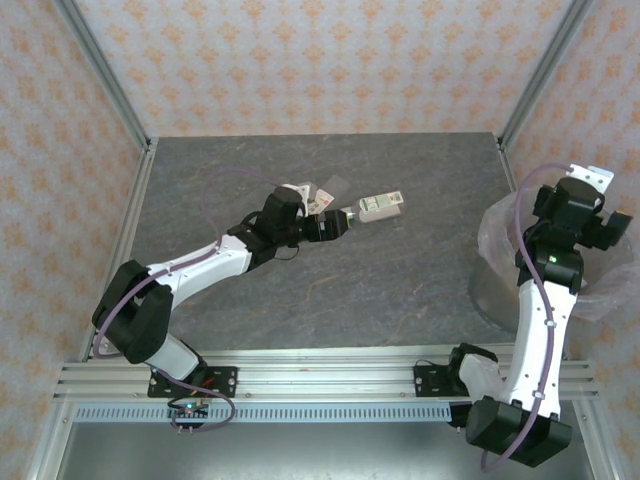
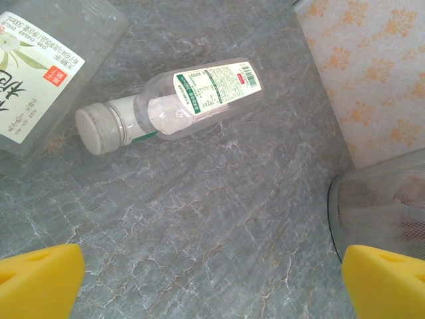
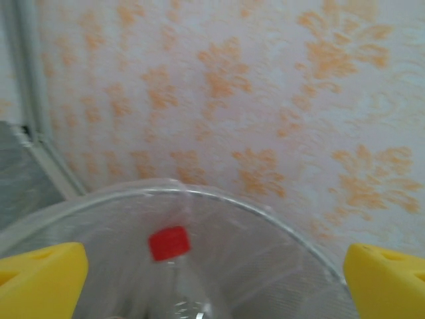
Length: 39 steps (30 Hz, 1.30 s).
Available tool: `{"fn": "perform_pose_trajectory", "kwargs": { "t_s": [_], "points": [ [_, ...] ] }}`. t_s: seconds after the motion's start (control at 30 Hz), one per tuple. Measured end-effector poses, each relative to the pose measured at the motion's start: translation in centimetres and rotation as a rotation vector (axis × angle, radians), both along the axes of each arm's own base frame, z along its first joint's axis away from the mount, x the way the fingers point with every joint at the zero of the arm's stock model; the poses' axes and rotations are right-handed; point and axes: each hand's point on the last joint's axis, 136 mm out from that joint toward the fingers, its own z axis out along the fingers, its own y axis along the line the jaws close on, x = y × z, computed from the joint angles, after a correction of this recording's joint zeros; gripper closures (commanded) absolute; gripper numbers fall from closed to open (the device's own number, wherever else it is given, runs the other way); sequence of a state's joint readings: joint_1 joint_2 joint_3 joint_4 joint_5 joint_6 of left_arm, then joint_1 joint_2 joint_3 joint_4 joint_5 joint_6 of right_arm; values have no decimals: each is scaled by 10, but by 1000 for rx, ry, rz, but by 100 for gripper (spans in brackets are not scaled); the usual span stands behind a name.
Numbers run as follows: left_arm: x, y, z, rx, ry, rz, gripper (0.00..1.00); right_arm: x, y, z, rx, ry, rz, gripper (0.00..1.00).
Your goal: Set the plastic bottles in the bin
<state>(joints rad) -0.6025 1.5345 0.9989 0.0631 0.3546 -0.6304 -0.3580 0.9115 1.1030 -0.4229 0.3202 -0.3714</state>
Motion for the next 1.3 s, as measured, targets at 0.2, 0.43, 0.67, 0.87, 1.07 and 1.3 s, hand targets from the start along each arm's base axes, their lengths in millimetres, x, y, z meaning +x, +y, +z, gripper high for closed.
{"fn": "perform_pose_trajectory", "kwargs": {
  "t_s": [0.2, 0.43, 0.67, 0.87, 1.07, 1.3],
  "points": [
    [4, 7, -2, 33, 1, 41, 0, 18, 37, 1, 169, -115, 146, 1],
    [8, 25, -10, 109, 35, 111, 0, 30, 89, 35, 388, -301, 344, 1],
    [23, 52, -33, 203, 138, 204, 0, 69, 185, 20, 542, -205, 641, 1],
    [17, 67, -53, 268, 214, 227, 0, 105, 278, -15, 553, 6, 833, 1],
    [14, 71, -56, 286, 224, 234, 0, 145, 330, -54, 526, 154, 870, 1],
    [12, 73, -60, 298, 234, 238, 0, 177, 348, -124, 636, 255, 772, 1]
  ]
}}
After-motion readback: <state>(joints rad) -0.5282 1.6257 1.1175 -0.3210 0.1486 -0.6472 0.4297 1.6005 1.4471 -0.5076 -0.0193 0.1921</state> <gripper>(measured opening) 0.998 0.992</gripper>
